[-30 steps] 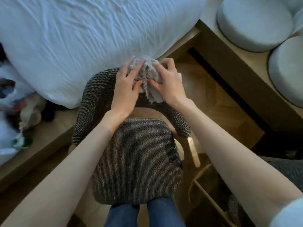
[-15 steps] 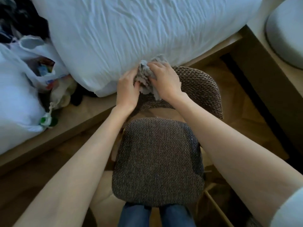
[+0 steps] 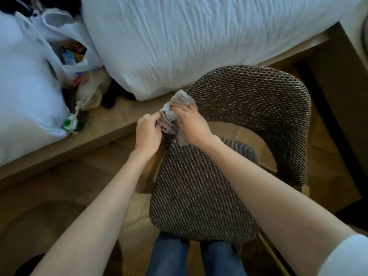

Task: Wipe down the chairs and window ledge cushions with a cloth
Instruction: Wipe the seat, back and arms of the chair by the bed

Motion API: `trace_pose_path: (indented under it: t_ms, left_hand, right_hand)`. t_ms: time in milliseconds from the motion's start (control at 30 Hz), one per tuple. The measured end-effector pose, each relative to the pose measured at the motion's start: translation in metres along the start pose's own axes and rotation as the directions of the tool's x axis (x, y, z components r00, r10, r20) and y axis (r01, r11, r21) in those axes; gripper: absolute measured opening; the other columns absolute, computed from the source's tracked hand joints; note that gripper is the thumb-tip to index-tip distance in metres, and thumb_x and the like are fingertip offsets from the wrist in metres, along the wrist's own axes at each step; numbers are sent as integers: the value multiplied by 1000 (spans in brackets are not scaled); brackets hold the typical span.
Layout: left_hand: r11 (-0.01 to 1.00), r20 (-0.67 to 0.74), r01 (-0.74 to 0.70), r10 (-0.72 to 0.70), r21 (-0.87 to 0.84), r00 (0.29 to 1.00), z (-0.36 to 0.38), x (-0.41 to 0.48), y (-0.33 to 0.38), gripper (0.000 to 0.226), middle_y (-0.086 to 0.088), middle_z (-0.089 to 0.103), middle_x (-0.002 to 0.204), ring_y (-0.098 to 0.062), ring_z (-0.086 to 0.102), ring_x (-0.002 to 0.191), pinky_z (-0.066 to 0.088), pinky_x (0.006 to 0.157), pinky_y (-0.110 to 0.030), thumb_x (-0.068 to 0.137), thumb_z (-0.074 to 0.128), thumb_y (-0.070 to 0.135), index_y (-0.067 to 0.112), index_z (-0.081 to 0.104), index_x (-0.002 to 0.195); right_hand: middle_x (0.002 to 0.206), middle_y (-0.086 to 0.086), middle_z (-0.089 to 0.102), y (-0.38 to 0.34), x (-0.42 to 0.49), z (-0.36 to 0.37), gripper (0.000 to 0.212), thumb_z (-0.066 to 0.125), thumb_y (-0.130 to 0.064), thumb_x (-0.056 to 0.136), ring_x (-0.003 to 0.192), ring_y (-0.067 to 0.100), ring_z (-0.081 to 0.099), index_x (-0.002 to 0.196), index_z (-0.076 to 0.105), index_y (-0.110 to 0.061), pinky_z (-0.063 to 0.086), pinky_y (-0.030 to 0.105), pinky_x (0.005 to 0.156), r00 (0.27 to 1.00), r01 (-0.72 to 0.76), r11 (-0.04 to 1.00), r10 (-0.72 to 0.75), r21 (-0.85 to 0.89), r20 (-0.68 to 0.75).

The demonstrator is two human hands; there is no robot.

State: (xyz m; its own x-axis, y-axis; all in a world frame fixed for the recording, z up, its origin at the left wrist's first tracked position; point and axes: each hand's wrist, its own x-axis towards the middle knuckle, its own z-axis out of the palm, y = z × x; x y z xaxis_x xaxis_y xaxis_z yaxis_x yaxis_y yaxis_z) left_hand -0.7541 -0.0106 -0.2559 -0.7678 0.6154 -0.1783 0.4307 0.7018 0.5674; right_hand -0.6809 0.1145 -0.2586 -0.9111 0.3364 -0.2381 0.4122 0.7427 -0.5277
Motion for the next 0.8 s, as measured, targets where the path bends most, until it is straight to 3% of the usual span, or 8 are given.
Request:
trace_pose_path:
  t_ms: [167, 267, 367, 500, 600, 800]
  left_hand:
    - [996, 69, 89, -90, 30, 994, -7, -27, -39, 31, -19, 62, 96, -33, 55, 92, 46, 80, -40, 91, 47, -4, 10, 65, 113]
    - [991, 111, 130, -132, 30, 985, -14, -41, -50, 33, -19, 65, 101, -36, 58, 96, 47, 84, -46, 91, 47, -4, 10, 66, 116]
    - [986, 141, 169, -167, -1, 976, -19, -60, -55, 34, -15, 69, 105, -34, 60, 101, 48, 87, -44, 91, 48, -4, 9, 65, 117]
    - [973, 161, 232, -227, -12, 961, -24, -89, -62, 30, -14, 68, 103, -33, 60, 100, 48, 85, -41, 90, 48, -3, 8, 65, 112]
    - [963, 156, 256, -242, -82, 958, -29, -116, -68, 35, -12, 68, 111, -30, 60, 105, 48, 91, -40, 90, 50, -3, 7, 62, 121]
    - [947, 196, 307, -285, -94, 938, -34, -173, -86, 40, -10, 67, 114, -25, 61, 107, 46, 88, -29, 87, 58, -5, 8, 59, 125]
  right_hand:
    - [148, 3, 43, -17, 1, 40, 48, 45, -1, 93, 137, 24, 33, 140, 46, -12, 22, 33, 114, 983, -48, 990, 23, 133, 183]
    - [141, 9, 50, -28, -1, 46, 41, 48, -4, 94, 132, 26, 40, 135, 52, -9, 27, 30, 111, 960, -87, 973, 25, 214, 278]
    - [122, 14, 62, -41, -8, 47, 29, 49, -3, 93, 115, 27, 53, 120, 62, -3, 35, 25, 91, 937, -136, 949, 30, 284, 348]
    - [114, 16, 64, -57, -27, 51, 24, 48, -2, 93, 109, 28, 55, 111, 64, 2, 37, 25, 85, 908, -148, 944, 12, 294, 419]
    - [108, 16, 65, -69, -50, 60, 20, 49, 0, 92, 103, 27, 57, 102, 65, 3, 34, 19, 76, 914, -131, 933, -17, 334, 405]
    - [110, 17, 65, -96, -101, 88, 21, 49, -1, 92, 106, 29, 56, 105, 65, 4, 36, 24, 84, 878, -110, 927, -78, 357, 472]
